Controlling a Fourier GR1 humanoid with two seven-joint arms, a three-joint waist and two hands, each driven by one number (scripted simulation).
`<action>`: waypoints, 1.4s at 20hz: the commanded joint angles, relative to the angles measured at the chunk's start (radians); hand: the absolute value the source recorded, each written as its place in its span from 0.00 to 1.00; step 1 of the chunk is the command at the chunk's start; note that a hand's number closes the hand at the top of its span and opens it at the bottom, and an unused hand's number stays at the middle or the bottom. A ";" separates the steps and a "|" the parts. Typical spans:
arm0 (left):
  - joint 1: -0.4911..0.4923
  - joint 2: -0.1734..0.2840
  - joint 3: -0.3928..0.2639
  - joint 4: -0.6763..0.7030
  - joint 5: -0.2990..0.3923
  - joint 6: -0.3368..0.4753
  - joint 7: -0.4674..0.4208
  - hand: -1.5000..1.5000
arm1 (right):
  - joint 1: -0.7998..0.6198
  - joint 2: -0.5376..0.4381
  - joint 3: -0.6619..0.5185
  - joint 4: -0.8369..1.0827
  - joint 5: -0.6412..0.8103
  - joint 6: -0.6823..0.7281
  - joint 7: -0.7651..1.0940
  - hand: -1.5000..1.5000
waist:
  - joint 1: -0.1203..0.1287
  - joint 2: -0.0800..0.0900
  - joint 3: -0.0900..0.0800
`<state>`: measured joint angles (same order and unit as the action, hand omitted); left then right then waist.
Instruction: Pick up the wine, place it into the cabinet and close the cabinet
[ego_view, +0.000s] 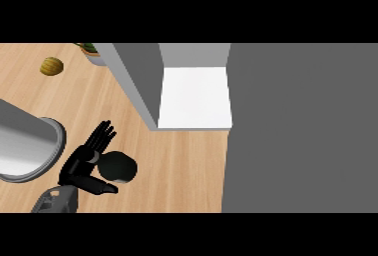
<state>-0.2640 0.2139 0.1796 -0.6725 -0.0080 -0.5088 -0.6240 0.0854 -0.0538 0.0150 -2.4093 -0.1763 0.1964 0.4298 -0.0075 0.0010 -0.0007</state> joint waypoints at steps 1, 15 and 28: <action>-0.048 0.018 0.001 0.182 -0.044 -0.019 -0.165 0.00 | 0.004 0.026 0.056 -0.007 0.053 -0.015 0.006 0.00 | -0.002 0.001 0.000; -0.085 -0.039 -0.013 0.295 -0.009 -0.082 -0.241 0.00 | -0.031 0.022 0.034 0.020 0.045 -0.017 -0.004 0.00 | -0.002 0.003 -0.001; -0.161 -0.014 -0.027 0.393 -0.015 -0.110 -0.242 1.00 | 0.006 0.036 0.089 -0.055 0.084 -0.028 0.029 0.00 | -0.010 0.003 -0.002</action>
<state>-0.4008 0.2017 0.1634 -0.3148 -0.0086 -0.5259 -0.7777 0.0893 -0.0331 0.0534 -2.4206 -0.1362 0.1877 0.4263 -0.0149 0.0032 -0.0009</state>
